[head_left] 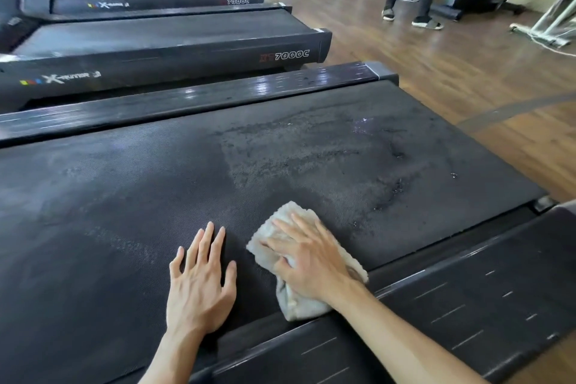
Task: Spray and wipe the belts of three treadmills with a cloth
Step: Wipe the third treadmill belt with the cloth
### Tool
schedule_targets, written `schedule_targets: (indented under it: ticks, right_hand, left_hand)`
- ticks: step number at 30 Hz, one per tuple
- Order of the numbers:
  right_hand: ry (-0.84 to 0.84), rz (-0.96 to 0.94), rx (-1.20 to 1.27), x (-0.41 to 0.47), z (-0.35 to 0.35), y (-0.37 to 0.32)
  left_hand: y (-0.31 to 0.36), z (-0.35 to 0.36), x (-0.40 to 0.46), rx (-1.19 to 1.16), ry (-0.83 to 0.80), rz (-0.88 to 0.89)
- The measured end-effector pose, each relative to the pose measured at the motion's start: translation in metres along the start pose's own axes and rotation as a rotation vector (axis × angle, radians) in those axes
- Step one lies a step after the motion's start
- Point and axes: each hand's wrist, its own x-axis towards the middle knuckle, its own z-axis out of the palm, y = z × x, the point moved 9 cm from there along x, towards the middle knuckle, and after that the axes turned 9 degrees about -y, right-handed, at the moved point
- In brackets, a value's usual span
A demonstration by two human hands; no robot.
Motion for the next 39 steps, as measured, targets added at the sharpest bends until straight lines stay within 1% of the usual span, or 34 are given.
schedule_targets:
  ticks: [3,5,6,8,10,13,15,17,19,20,22,24,27,29,31,33,34,36,38,39]
  right_hand:
    - [0.018,0.156,-0.011,-0.003,-0.015,0.041]
    - [0.035,0.244,-0.033,0.015,-0.023,0.047]
    - [0.03,0.258,-0.043,0.024,-0.023,0.041]
    - [0.002,0.21,-0.052,0.035,-0.015,0.018]
    - [-0.024,0.096,-0.048,0.028,-0.005,-0.006]
    - [-0.048,0.009,-0.003,-0.004,-0.002,-0.004]
    - [-0.045,0.055,-0.008,-0.011,-0.009,0.022]
    - [-0.028,0.166,-0.023,0.003,-0.018,0.048]
    - [-0.024,0.247,-0.039,0.026,-0.019,0.051]
    - [-0.035,0.247,-0.044,0.035,-0.016,0.041]
    - [-0.052,0.165,-0.046,0.041,-0.006,0.012]
    - [-0.088,0.044,-0.031,0.026,0.003,-0.013]
    - [-0.087,-0.028,0.006,-0.004,0.0,-0.003]
    - [-0.085,0.025,0.005,-0.006,-0.008,0.024]
    - [-0.061,0.146,-0.004,0.007,-0.018,0.046]
    - [-0.045,0.245,-0.023,0.028,-0.019,0.047]
    - [-0.044,0.248,-0.029,0.036,-0.017,0.038]
    - [-0.057,0.151,-0.044,0.039,-0.01,0.011]
    - [-0.074,0.016,-0.037,0.02,-0.002,-0.01]
    - [-0.072,-0.015,-0.023,0.007,-0.003,-0.01]
  left_hand:
    - [0.002,0.0,0.0,0.001,0.003,-0.003]
    - [0.002,-0.001,0.0,0.008,-0.001,-0.007]
    - [0.002,-0.001,0.0,0.007,0.0,-0.009]
    - [0.003,-0.002,-0.001,0.008,-0.004,-0.007]
    - [0.003,-0.002,-0.001,0.002,-0.005,-0.005]
    - [0.002,-0.003,-0.001,-0.001,0.002,-0.001]
    - [0.003,-0.003,-0.001,0.001,0.005,-0.001]
    - [0.004,-0.002,-0.001,-0.001,0.008,0.002]
    - [0.003,-0.002,-0.001,-0.009,0.007,-0.001]
    - [0.003,-0.002,-0.001,-0.008,0.003,-0.004]
    - [0.003,-0.001,0.0,0.0,-0.003,-0.005]
    - [0.002,-0.002,0.0,-0.007,0.004,-0.003]
    - [0.001,-0.002,0.0,-0.008,0.012,-0.002]
    - [0.001,-0.001,-0.001,-0.009,0.011,-0.002]
    - [0.001,0.0,-0.001,-0.004,0.005,-0.002]
    - [0.001,-0.001,0.0,-0.003,0.005,-0.004]
    - [0.002,-0.001,0.0,-0.005,0.004,-0.003]
    - [0.001,-0.001,0.0,-0.008,0.004,-0.004]
    - [0.001,0.0,0.0,-0.007,0.002,-0.002]
    - [0.001,-0.001,0.0,-0.011,0.007,0.0]
